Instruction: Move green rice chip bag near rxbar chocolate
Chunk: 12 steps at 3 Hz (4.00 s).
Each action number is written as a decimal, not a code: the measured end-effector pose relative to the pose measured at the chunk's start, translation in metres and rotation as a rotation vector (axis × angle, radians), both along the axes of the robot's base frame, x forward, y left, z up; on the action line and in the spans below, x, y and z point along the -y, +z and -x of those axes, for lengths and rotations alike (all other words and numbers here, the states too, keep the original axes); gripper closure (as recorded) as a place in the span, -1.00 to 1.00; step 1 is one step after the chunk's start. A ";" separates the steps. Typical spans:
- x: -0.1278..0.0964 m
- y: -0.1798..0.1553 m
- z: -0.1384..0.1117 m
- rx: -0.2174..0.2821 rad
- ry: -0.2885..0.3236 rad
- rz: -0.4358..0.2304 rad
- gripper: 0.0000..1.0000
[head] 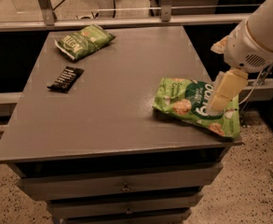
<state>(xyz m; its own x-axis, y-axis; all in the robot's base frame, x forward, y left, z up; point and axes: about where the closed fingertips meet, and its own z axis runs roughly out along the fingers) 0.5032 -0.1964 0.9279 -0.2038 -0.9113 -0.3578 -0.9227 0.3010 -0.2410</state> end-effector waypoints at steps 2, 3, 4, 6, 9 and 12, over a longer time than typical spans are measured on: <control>-0.036 -0.044 -0.016 -0.061 0.013 -0.129 -1.00; -0.043 -0.071 -0.020 -0.105 0.001 -0.170 -0.73; -0.043 -0.080 -0.029 -0.094 -0.004 -0.182 -0.26; -0.035 -0.020 -0.046 0.045 0.014 -0.199 0.81; -0.082 -0.016 -0.067 0.086 0.066 -0.267 1.00; -0.216 -0.029 -0.123 0.120 0.204 -0.394 1.00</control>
Offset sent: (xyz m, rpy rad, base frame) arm 0.0181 0.0571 -0.0811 0.2229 0.1383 0.0127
